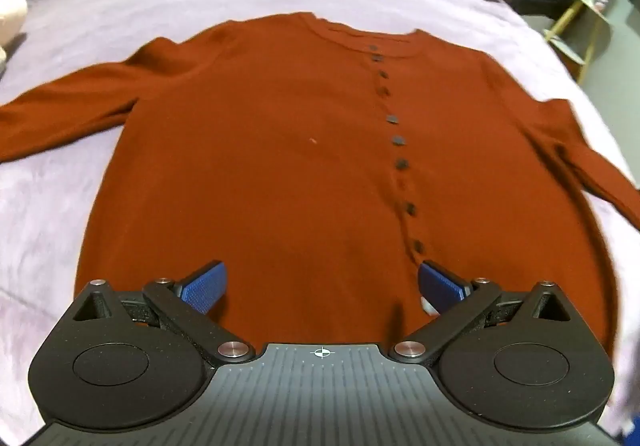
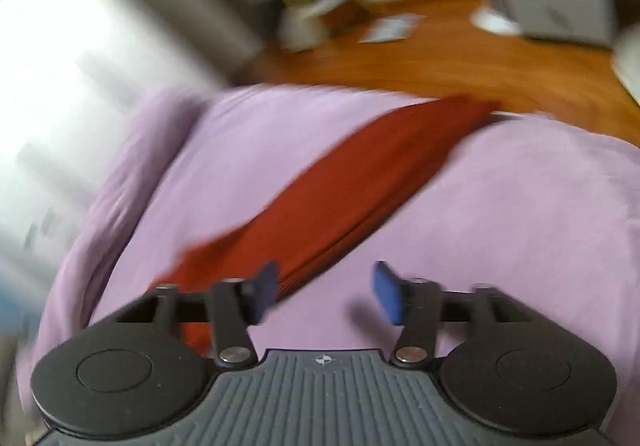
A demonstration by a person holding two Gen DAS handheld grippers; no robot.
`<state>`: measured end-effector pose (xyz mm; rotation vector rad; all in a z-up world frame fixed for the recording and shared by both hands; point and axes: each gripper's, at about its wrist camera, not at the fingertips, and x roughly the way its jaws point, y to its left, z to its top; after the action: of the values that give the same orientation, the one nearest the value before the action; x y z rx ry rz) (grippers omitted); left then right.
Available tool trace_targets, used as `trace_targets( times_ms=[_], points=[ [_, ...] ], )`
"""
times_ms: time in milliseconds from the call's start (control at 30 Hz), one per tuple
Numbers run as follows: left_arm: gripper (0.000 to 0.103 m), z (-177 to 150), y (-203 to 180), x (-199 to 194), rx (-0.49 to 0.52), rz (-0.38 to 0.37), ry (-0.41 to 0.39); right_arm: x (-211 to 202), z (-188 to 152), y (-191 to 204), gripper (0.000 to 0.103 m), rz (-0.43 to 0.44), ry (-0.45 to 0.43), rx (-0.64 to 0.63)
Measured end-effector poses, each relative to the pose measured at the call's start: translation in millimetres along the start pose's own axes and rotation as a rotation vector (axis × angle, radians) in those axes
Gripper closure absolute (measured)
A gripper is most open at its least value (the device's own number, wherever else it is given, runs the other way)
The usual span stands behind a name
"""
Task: Fold small clothes
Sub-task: 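Grasp the cardigan sleeve with the right tool and fold it across the body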
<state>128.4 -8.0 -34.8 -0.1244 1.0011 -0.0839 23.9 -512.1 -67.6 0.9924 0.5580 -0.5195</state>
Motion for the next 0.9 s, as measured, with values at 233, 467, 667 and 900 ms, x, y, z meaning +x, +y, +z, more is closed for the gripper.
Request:
trace_targets(
  times_ms=[233,467,667,900],
  points=[
    [0.0,-4,12,31,-0.02,0.016,0.051,39,33,-65,0.072,-0.027,-0.102,0.287],
    [0.0,-15,17,31,0.031,-0.021,0.015,55,47,-58,0.097,-0.061,-0.116,0.268],
    [0.0,-12,19,32,0.008,-0.083,0.051,25,36,43,0.097,-0.041,-0.234,-0.194],
    [0.006,36,23,14,-0.1,-0.329,-0.04,-10,-88,180,0.097,0.467,-0.072,-0.675]
  ],
)
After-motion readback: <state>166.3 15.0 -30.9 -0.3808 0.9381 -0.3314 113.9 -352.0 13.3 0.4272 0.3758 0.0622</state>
